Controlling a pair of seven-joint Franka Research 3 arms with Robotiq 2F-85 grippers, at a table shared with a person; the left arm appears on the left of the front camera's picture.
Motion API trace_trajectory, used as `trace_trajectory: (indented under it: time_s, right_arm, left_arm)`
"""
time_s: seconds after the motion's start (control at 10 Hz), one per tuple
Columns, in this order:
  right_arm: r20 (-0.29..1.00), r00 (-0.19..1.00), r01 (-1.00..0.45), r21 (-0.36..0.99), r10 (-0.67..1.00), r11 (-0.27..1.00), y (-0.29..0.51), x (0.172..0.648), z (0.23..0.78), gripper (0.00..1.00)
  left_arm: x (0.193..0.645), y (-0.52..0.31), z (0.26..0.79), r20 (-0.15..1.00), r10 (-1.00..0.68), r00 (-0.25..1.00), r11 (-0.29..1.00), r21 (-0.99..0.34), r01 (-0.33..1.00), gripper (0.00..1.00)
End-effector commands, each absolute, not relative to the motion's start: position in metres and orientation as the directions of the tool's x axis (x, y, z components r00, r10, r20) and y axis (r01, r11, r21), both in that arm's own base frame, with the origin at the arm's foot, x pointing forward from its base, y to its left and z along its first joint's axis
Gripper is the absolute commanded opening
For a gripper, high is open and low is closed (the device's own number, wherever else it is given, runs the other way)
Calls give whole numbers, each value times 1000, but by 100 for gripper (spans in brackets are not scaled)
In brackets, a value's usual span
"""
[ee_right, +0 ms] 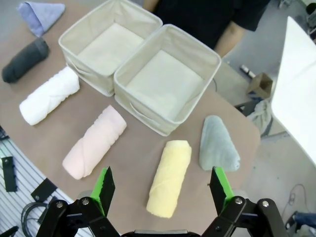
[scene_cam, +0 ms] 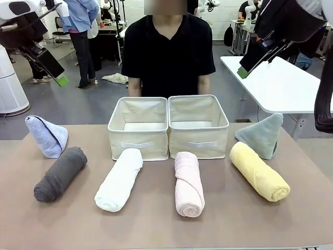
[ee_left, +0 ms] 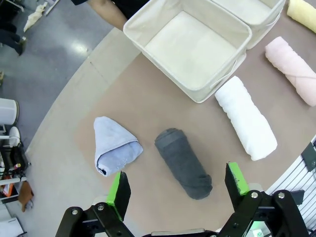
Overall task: Sort the towels based on their folding style.
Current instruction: Pick up one triangle-folded towel and place it in the left Fabric basket.
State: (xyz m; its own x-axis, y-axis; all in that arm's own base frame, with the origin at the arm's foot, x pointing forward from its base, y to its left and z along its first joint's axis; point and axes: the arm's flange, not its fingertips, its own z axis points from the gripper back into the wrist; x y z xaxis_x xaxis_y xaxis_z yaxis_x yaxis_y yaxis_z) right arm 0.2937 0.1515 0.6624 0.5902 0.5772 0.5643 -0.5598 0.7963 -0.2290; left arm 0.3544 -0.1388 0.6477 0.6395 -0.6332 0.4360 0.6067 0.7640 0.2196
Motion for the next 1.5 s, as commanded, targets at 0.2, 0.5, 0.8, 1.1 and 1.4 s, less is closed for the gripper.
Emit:
trace_trajectory:
  time_s: [0.2,0.5,0.8,1.1,1.4]
  right_arm:
    - [549,592,-574,-226,589,787,155,301,646,100]
    - [601,579,-614,-124,552,779,126,312,652,100]
    - [758,441,-864,213,480,456,45,334,647,100]
    - [852,370,-921,283,371,270,-17,352,635,100]
    - [868,411,-890,314,280,331,-51,363,628,100]
  left_arm:
    - [356,-137,639,435,-632,641,764,215,608,100]
    - [371,-107,643,472,-625,622,732,77,677,100]
    - [392,-25,637,634,-514,578,567,-254,783,100]
    - [394,39,642,727,-385,569,479,-370,796,100]
    - [388,83,638,774,-315,549,531,-336,778,100]
